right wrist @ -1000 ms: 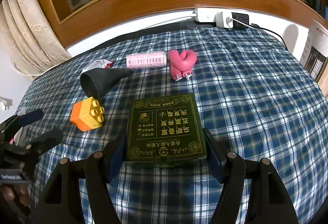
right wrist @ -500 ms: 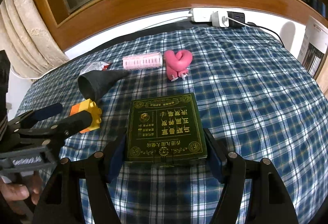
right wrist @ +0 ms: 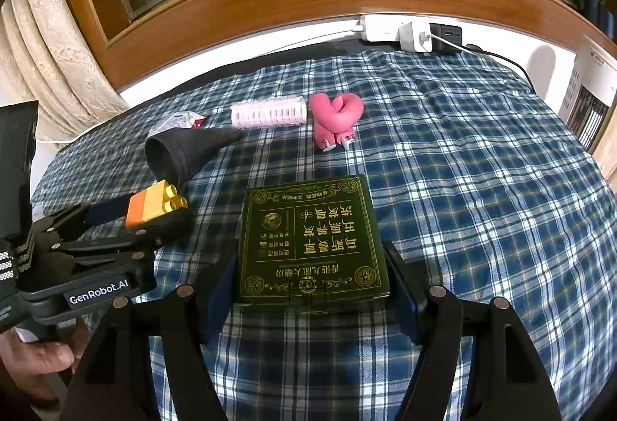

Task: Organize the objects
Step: 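Grasp the green printed box with the right tool while the left tool grasps the orange block, then carry the green box and orange block over the clear bowl with both tools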

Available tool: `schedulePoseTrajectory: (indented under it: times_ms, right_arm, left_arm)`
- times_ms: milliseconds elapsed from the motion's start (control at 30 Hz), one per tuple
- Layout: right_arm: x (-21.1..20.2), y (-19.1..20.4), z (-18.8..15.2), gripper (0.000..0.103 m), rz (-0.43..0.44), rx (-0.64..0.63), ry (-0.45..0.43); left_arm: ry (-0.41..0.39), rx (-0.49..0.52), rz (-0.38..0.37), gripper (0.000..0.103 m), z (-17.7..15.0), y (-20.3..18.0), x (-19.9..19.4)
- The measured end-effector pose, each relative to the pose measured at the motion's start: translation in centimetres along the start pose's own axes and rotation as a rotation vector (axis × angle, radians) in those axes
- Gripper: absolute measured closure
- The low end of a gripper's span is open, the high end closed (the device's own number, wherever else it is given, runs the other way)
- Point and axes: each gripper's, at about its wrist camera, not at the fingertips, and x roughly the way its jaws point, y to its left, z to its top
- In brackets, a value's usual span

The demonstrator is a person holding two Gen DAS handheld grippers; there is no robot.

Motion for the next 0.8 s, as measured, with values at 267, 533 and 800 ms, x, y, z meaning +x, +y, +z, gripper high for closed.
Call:
schedulePoseTrajectory:
  times_ms: [267,533,800]
  right_arm:
    - [-0.1,0.1,0.0,0.032,0.0,0.002,0.0]
    - [-0.1,0.3,-0.1,0.032,-0.001,-0.001,0.0]
    - [-0.1,0.3,-0.1,0.032,-0.001,0.001,0.0]
  left_arm:
    - [-0.01,0.031,0.008,0.046,-0.4,-0.2,-0.5]
    - [-0.03,-0.018,-0.003,0.05,-1.7,1.2,-2.3]
    - [-0.052,-0.04,0.003,0.05,-2.8,2.0,-4.2]
